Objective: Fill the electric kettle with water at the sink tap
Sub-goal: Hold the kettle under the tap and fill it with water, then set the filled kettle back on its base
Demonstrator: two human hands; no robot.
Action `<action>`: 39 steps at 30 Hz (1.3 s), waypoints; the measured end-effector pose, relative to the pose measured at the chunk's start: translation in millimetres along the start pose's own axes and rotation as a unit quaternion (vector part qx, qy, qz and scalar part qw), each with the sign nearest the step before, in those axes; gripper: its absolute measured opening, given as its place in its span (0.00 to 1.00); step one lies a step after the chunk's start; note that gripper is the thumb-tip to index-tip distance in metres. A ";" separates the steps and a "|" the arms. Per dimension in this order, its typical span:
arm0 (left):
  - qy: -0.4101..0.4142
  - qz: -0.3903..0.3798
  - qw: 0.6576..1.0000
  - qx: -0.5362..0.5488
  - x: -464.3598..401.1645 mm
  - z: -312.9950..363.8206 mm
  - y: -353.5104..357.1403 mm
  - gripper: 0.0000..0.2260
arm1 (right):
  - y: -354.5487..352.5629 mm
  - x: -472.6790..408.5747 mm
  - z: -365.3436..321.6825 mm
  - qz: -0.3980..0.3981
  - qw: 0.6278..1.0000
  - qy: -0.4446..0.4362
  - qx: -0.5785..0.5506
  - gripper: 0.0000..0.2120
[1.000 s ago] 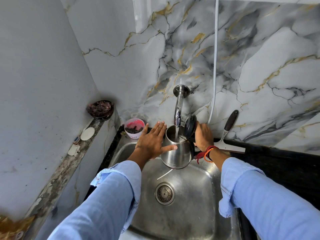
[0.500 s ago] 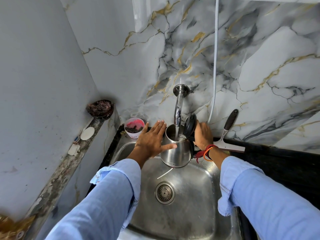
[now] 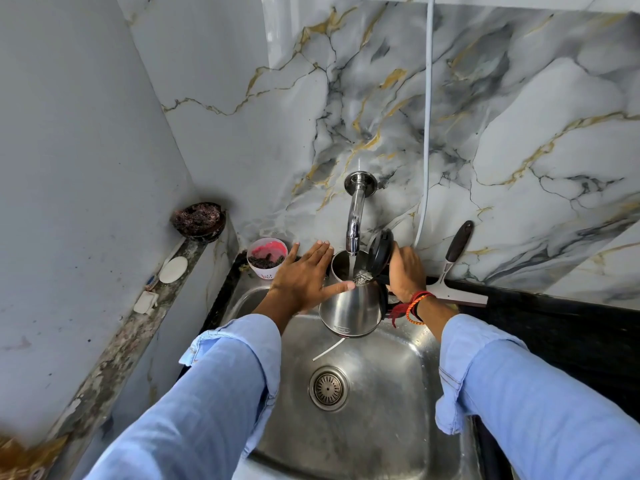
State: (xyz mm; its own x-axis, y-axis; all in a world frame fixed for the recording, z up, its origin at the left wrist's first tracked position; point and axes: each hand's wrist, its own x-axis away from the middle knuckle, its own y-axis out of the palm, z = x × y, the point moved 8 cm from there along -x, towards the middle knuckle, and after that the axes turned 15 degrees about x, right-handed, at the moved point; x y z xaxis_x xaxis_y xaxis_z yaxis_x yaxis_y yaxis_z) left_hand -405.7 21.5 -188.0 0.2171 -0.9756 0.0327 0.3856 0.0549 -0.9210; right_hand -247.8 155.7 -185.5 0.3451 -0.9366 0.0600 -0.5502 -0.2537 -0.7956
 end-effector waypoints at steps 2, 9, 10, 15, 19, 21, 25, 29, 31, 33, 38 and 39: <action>-0.019 0.010 0.995 0.093 -9.0 2.4 -8.2 0.45 | -0.7 0.0 -2.8 0.001 1.000 -0.006 -0.005 0.29; -0.092 0.058 0.909 0.402 -42.8 17.3 -17.6 0.17 | -4.0 1.6 -3.6 0.015 1.000 -0.002 -0.010 0.32; -0.108 0.079 0.904 0.406 -43.9 15.6 -18.3 0.17 | -3.9 1.0 -3.9 0.014 1.000 -0.001 -0.012 0.34; -0.158 0.199 0.910 0.329 -38.0 19.3 -25.1 0.21 | -0.4 -3.3 -4.6 0.025 0.999 -0.020 -0.008 0.32; -0.140 0.155 0.909 0.361 -31.3 16.4 -20.3 0.23 | -8.2 2.4 5.5 0.045 0.998 -0.039 -0.004 0.30; -0.149 0.126 0.901 0.388 -23.6 18.9 -9.7 0.28 | -15.6 7.4 17.6 0.044 0.998 -0.036 -0.002 0.31; -0.169 0.070 0.874 0.450 -11.1 33.5 14.9 0.34 | -31.6 16.3 49.8 0.028 0.999 -0.003 0.024 0.37; -0.083 0.077 0.895 0.431 -2.1 88.5 14.0 0.33 | -69.8 27.8 85.3 0.034 0.999 0.004 0.030 0.42; -0.013 0.083 0.934 0.348 1.4 126.6 11.8 0.34 | -91.6 33.2 103.7 0.052 0.998 0.010 0.033 0.42; 0.042 0.065 0.975 0.210 4.9 169.6 19.1 0.41 | -113.8 37.6 122.4 0.057 0.998 0.019 0.036 0.41; 0.044 0.051 0.997 0.042 15.4 248.5 52.2 0.53 | -166.2 42.6 163.7 0.065 0.997 0.027 0.016 0.37; 0.047 0.054 0.997 0.016 14.0 262.5 54.7 0.54 | -177.4 45.7 172.9 0.067 0.997 0.024 0.014 0.38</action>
State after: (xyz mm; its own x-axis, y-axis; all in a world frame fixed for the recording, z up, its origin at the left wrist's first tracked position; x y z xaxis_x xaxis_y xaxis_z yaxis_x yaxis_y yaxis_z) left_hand -146.1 66.7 -135.9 0.1752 -0.9790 -0.1043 0.3925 0.1666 -0.9046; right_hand -2.9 199.7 -145.9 0.2325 -0.9724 -0.0186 -0.5675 -0.1201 -0.8146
